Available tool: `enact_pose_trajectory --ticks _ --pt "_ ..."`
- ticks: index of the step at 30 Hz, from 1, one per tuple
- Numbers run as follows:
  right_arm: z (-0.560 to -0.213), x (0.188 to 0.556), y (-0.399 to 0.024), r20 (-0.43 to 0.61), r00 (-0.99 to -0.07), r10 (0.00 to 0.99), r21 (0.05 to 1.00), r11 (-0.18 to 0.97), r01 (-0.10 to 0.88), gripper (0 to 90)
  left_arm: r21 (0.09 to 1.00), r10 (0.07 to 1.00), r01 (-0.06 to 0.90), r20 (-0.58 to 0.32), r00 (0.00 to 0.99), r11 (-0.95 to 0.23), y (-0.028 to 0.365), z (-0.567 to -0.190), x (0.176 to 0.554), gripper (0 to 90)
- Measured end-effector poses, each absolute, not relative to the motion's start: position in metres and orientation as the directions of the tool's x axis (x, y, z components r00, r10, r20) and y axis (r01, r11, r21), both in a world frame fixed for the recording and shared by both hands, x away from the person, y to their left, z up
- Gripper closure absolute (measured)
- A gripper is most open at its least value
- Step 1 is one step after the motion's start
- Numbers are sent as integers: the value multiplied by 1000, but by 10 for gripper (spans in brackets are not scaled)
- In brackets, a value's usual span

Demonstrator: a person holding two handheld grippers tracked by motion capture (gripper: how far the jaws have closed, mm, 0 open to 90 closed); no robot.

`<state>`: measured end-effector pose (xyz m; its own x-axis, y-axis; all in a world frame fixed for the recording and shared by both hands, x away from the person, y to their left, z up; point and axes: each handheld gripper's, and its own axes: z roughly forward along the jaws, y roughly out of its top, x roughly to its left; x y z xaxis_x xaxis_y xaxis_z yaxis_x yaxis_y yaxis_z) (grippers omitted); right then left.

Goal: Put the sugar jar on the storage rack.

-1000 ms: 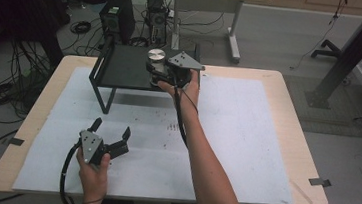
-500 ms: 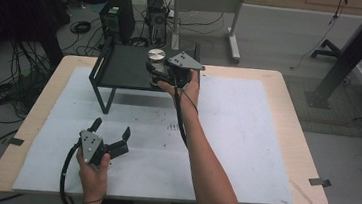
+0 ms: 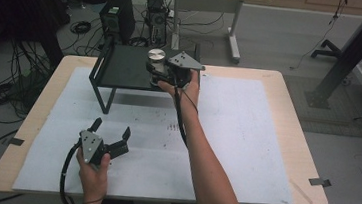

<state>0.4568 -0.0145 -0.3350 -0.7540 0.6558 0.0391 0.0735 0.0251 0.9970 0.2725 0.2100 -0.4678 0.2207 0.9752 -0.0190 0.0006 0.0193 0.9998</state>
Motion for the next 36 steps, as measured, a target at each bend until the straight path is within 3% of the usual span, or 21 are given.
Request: enact_pose_trajectory --ticks 36 --pt "-335 457 -15 44 -756 653 997 19 74 442 1000 975 0 -19 221 19 210 -468 272 6"
